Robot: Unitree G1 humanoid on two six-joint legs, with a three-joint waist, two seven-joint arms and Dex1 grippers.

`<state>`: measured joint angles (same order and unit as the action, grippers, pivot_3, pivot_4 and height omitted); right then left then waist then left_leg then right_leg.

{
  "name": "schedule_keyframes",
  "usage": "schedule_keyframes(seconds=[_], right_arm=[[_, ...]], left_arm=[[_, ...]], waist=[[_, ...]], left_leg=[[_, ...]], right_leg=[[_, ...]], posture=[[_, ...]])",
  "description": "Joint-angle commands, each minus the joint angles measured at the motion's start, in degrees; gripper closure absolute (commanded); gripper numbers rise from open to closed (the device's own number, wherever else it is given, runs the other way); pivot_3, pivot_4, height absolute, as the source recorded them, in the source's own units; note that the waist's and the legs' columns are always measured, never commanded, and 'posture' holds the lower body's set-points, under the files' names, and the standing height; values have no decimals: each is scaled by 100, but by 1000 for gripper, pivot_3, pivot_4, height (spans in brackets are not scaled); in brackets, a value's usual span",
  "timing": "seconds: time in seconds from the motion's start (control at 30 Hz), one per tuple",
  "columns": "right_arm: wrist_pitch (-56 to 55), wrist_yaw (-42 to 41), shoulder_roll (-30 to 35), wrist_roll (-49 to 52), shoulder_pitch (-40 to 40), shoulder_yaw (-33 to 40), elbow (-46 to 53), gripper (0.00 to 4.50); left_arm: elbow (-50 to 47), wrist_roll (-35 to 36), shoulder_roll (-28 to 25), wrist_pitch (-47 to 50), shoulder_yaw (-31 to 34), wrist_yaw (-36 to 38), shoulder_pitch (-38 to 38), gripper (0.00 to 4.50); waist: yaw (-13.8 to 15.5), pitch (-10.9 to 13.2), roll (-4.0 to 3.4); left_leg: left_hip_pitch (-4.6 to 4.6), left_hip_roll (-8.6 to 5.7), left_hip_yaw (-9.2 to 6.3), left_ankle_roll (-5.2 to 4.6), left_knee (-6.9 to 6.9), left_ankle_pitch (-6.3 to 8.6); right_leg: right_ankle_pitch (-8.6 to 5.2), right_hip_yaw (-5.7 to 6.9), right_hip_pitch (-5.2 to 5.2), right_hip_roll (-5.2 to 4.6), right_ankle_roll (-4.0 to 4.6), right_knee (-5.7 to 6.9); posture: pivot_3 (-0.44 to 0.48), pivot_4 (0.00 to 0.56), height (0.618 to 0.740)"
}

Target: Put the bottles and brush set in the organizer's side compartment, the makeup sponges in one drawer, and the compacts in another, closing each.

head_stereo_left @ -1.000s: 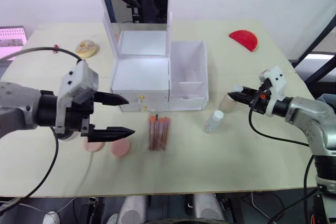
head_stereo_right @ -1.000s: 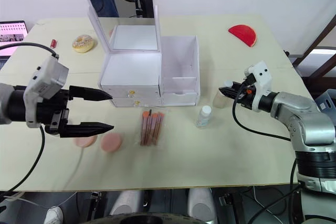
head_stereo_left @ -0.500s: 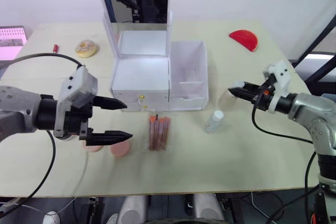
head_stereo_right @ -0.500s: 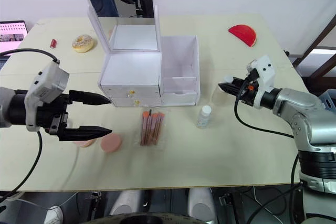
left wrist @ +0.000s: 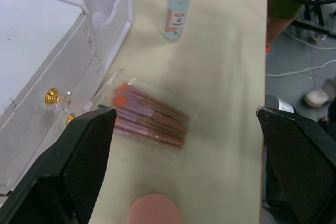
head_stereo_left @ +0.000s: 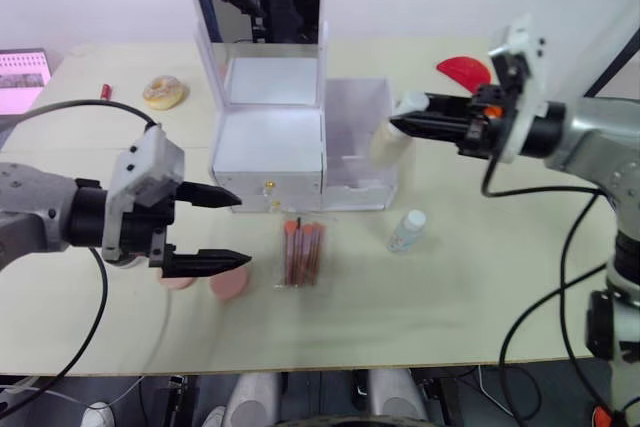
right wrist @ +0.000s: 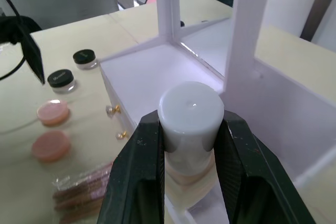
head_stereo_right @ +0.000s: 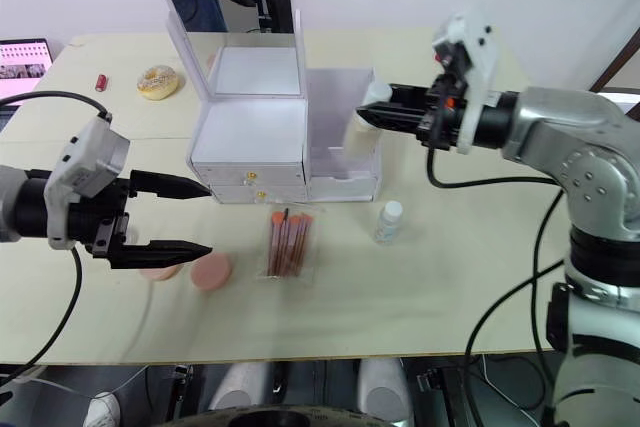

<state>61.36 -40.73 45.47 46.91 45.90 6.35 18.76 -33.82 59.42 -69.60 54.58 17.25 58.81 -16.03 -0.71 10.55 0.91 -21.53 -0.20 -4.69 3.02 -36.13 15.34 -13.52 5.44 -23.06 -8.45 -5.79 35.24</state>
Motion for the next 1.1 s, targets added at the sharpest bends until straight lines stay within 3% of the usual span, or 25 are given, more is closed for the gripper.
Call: schedule_keyframes(seconds=[0.03,0.4,1.07,1.1], right_arm=[[-182,101,-21,-320,-1,-176,-59,3718],[-1346,-209,-144,-1478,-628,-894,-859,3718],[-1962,-310,-693,-2236,-992,-1092,-1381,3718],[-1963,-308,-707,-2243,-992,-1075,-1392,3218]], left_arm=[[-55,46,-6,-60,167,15,-33,0],[-146,133,-34,25,332,-81,107,0],[-163,268,-85,126,405,-194,106,0],[-157,269,-86,125,397,-200,98,0]], waist=[[20,0,1],[-13,0,3],[-1,2,2],[-1,2,2]], left_leg=[[-1,0,0,0,1,0],[-1,1,1,0,0,0],[1,4,1,0,-3,-1],[2,4,1,0,-3,-1]], right_leg=[[0,0,0,0,0,0],[2,-5,-8,7,-5,8],[9,-28,-7,24,0,3],[9,-29,-7,25,1,4]], posture=[[0,150,739],[0,150,739],[0,150,739],[0,150,739]])
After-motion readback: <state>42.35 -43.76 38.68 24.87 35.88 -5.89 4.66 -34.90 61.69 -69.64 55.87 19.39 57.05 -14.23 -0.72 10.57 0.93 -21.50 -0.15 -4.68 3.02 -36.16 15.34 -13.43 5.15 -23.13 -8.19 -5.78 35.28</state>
